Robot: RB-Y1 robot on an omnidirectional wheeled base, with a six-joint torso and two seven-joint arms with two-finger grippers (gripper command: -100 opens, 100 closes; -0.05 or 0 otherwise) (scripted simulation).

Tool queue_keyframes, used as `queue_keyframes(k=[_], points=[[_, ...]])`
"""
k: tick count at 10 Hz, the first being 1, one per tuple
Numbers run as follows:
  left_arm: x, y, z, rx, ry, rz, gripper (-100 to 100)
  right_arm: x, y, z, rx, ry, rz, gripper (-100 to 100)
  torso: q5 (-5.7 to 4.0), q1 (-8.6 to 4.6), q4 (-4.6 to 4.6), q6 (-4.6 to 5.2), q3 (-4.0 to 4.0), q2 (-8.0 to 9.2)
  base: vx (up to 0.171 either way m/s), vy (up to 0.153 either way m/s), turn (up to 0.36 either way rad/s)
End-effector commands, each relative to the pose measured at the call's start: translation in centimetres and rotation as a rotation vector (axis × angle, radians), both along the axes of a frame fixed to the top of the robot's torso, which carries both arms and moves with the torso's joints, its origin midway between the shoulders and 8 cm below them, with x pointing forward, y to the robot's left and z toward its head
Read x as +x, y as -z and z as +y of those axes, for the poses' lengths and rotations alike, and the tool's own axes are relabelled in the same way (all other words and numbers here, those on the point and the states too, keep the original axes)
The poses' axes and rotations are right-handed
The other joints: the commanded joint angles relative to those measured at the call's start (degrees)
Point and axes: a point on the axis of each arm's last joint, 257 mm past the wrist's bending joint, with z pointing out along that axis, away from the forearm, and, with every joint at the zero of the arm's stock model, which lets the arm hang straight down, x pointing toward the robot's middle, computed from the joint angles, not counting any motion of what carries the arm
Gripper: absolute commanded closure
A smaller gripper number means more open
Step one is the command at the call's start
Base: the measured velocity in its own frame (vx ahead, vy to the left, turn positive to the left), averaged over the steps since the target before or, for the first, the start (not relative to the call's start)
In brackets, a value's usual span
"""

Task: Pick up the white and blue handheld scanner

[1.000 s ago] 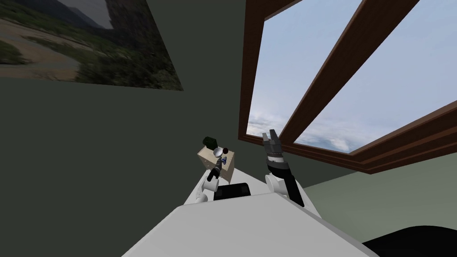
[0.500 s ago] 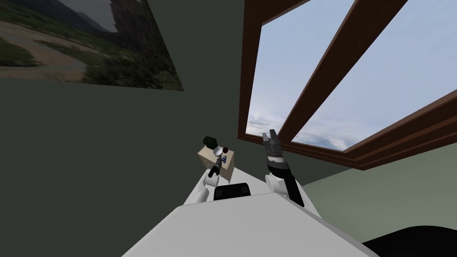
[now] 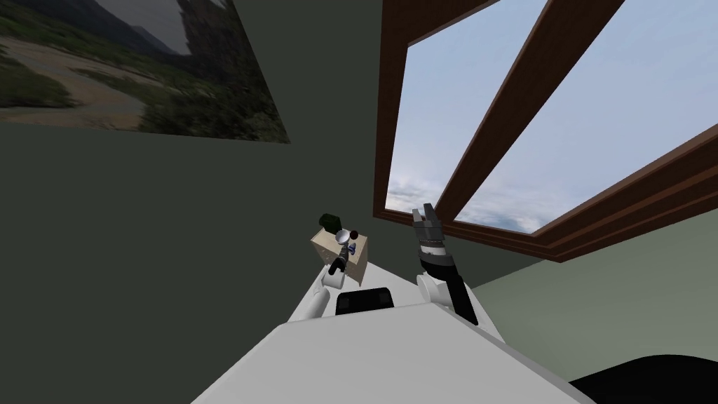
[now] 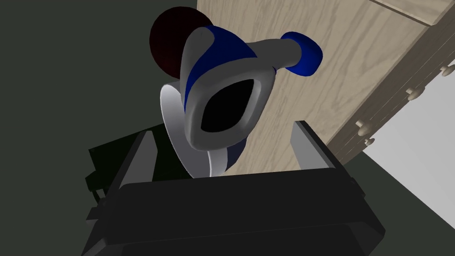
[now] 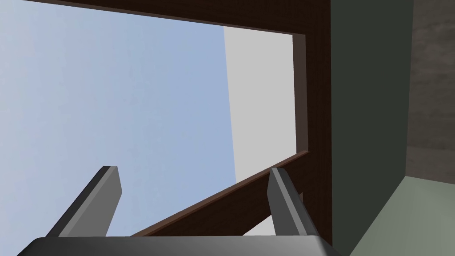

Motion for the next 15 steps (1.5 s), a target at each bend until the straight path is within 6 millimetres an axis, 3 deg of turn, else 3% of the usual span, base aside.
queue_keyframes(k=[1, 3, 4, 6, 7, 9, 10, 12, 13, 15], points=[[1.6, -0.8, -0.1, -0.01, -0.007, -0.022, -100, 0.0, 0.0, 0.0, 0.0, 0.0, 0.0, 0, 0.0, 0.0, 0.0, 0.0, 0.0, 0.0, -0.041, 0.004, -0.014], [0.8, 0.8, 0.1, 0.004, -0.003, 0.017, -100, 0.0, 0.0, 0.0, 0.0, 0.0, 0.0, 0, 0.0, 0.0, 0.02, 0.01, 0.03, 0.05, -0.031, 0.002, -0.007], [2.6, -0.8, -0.2, -0.014, -0.012, -0.021, -100, 0.0, 0.0, 0.0, 0.0, 0.0, 0.0, 0, 0.0, 0.0, 0.0, 0.0, 0.01, 0.01, -0.039, -0.001, -0.012], [2.0, 0.7, 0.0, 0.002, -0.006, 0.017, -100, 0.0, 0.0, 0.0, 0.0, 0.0, 0.0, 0, 0.0, -0.01, 0.02, 0.01, 0.03, 0.04, -0.03, 0.001, -0.008], [3.7, -0.6, -0.4, -0.01, -0.009, -0.009, -100, 0.0, 0.0, 0.0, 0.0, 0.0, 0.0, 0, 0.0, 0.0, 0.0, 0.0, 0.0, 0.0, -0.041, 0.006, -0.016], [3.0, 0.5, -0.2, -0.001, -0.009, 0.018, -100, 0.0, 0.0, 0.0, 0.0, 0.0, 0.0, 0, 0.0, 0.01, 0.01, 0.0, 0.03, 0.05, -0.029, 0.003, -0.006], [4.6, -0.8, -0.6, -0.018, -0.014, -0.012, -100, 0.0, 0.0, 0.0, 0.0, 0.0, 0.0, 0, 0.0, 0.0, 0.0, -0.01, 0.0, 0.0, -0.034, 0.002, -0.016], [4.3, -0.1, -0.5, -0.008, -0.01, 0.01, -100, 0.0, 0.0, 0.0, 0.0, 0.0, 0.0, 0, 0.0, -0.01, 0.02, 0.0, 0.03, 0.06, -0.033, 0.0, -0.006], [5.8, -1.5, -1.0, -0.026, -0.015, -0.019, -100, 0.0, 0.0, 0.0, 0.0, 0.0, 0.0, 0, 0.0, -0.01, 0.01, 0.0, 0.01, 0.01, -0.033, 0.003, -0.02], [5.2, -0.4, -0.8, -0.013, -0.011, 0.011, -100, 0.0, 0.0, 0.0, 0.0, 0.0, 0.0, 0, 0.0, 0.0, 0.01, 0.0, 0.03, 0.05, -0.032, 0.002, -0.005]])
